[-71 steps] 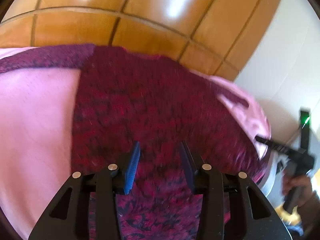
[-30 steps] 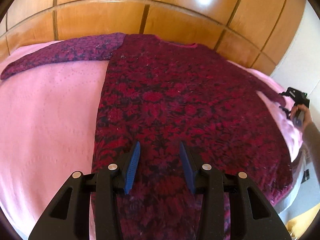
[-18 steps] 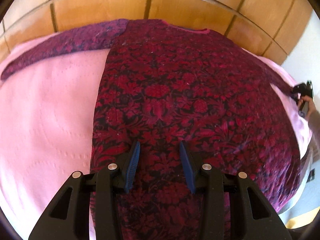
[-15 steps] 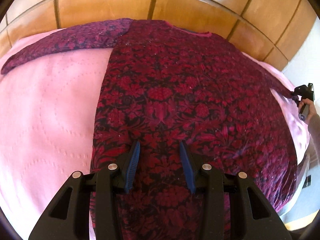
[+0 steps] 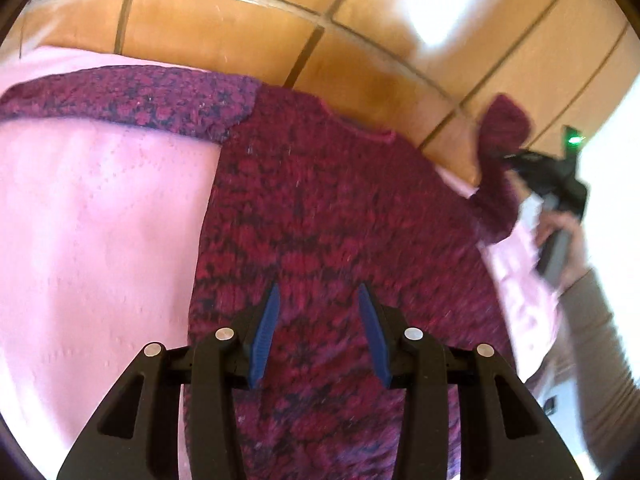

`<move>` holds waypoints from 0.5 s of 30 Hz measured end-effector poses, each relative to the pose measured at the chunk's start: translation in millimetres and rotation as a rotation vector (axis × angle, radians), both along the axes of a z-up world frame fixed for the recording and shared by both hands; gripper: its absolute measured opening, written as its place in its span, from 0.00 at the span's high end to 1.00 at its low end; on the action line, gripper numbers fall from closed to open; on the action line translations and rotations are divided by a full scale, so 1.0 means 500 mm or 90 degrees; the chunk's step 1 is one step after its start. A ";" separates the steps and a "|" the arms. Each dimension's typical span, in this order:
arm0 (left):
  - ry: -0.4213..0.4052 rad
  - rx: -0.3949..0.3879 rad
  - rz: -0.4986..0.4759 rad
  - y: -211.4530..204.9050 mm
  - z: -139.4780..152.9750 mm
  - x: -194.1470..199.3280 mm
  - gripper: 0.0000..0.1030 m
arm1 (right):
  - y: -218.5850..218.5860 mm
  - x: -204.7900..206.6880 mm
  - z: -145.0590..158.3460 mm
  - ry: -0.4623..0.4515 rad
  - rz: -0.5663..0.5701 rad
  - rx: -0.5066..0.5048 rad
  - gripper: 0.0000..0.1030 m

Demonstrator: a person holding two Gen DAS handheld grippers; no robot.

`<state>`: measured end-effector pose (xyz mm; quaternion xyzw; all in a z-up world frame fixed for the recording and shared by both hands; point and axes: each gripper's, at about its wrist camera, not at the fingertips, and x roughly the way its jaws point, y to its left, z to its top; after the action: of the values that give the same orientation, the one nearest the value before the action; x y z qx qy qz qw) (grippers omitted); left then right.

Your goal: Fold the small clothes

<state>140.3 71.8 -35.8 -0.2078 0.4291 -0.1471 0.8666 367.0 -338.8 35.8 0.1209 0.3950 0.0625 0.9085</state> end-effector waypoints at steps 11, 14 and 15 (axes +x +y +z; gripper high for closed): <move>0.015 -0.077 0.017 0.027 0.010 0.115 0.61 | 0.397 -0.014 -0.178 0.114 0.246 -0.026 0.66; 0.025 -0.094 0.028 0.033 0.003 0.158 0.48 | 0.385 -0.053 -0.167 0.091 0.257 -0.010 0.45; 0.027 -0.099 0.033 0.033 0.003 0.172 0.48 | 0.375 -0.066 -0.154 0.085 0.258 -0.002 0.44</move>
<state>226.4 88.5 -34.5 -0.2885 0.4291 -0.1531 0.8422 334.2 -151.2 -41.3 0.0413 0.4707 0.2352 0.8493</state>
